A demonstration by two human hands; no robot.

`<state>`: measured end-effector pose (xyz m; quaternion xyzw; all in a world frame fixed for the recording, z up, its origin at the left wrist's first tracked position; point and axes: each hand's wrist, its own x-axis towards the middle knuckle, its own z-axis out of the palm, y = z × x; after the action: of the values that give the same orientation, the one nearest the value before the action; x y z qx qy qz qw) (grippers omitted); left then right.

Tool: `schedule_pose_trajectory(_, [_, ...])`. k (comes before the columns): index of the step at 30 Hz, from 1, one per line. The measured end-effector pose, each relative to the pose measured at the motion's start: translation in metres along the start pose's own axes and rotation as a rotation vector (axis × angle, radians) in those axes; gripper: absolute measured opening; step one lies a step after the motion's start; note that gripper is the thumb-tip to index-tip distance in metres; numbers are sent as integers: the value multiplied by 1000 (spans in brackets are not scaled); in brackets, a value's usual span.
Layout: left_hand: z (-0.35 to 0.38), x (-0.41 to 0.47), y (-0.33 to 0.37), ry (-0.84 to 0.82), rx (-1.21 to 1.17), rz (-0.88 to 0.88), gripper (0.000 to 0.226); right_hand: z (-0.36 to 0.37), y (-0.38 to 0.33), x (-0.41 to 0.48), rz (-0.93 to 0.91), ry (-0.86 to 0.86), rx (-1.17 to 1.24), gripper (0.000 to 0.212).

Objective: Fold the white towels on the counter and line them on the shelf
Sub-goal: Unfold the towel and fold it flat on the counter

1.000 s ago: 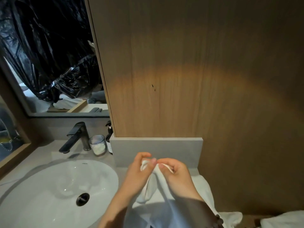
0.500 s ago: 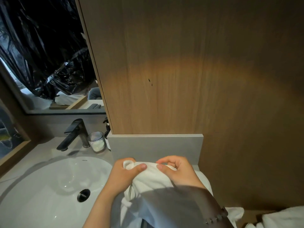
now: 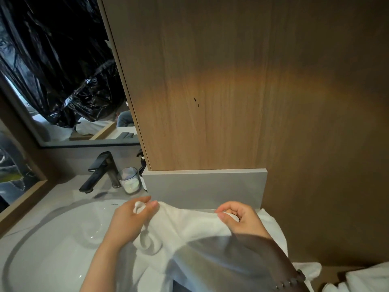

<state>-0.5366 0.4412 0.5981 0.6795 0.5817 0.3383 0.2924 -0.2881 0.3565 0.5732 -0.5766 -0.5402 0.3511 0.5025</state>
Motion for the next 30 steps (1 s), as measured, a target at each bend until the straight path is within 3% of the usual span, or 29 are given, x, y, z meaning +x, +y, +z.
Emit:
schedule_pose_trajectory(2, [6, 1, 13, -47, 47, 80, 35, 5, -2, 1, -12, 9, 8, 24])
schedule_pose_trajectory(5, [28, -5, 39, -212, 8, 212, 33, 14, -6, 3, -36, 7, 0, 29])
schedule_pose_trajectory(9, [53, -12, 49, -454, -30, 199, 57, 24, -11, 7, -79, 27, 11, 27])
schedule_pose_trajectory(14, [57, -14, 44, -567, -36, 203, 46, 26, -9, 10, -45, 55, 48, 27])
schedule_pose_trajectory(22, [40, -3, 33, -505, -165, 141, 23, 6, -6, 10, -36, 48, 65, 18])
schedule_pose_trajectory(30, [12, 0, 16, -400, -176, 67, 28, -8, 7, 9, -34, 37, 35, 21])
